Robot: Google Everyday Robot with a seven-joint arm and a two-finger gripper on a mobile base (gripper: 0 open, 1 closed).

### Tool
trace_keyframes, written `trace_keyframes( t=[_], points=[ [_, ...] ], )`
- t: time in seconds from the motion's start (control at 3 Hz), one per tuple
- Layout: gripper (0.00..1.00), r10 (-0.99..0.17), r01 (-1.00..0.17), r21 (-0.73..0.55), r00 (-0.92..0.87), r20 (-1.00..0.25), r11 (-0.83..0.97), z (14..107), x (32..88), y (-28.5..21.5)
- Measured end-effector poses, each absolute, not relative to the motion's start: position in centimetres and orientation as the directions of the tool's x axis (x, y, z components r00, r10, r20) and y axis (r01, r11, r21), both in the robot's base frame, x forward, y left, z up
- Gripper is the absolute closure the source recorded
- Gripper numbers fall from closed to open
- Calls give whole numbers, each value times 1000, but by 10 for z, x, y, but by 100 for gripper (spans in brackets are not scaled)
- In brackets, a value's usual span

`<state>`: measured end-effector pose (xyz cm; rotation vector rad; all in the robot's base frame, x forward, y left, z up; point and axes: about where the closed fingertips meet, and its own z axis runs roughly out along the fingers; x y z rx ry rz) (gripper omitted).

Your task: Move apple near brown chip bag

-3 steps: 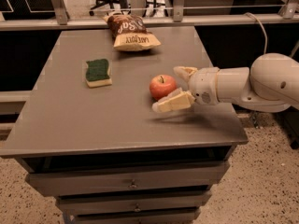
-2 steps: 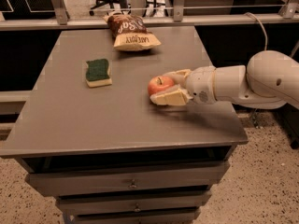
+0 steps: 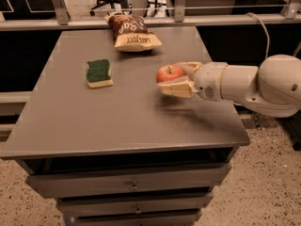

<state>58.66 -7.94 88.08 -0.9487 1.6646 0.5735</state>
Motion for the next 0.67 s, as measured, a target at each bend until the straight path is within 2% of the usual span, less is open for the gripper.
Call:
trace_keyframes(
  t=[0.33,0.67],
  points=[
    [100,-252,-654,-130,-96,-963,745,904,610,-130],
    [100,-253,-640,-137,-93,-963,756,905,614,-132]
  ],
)
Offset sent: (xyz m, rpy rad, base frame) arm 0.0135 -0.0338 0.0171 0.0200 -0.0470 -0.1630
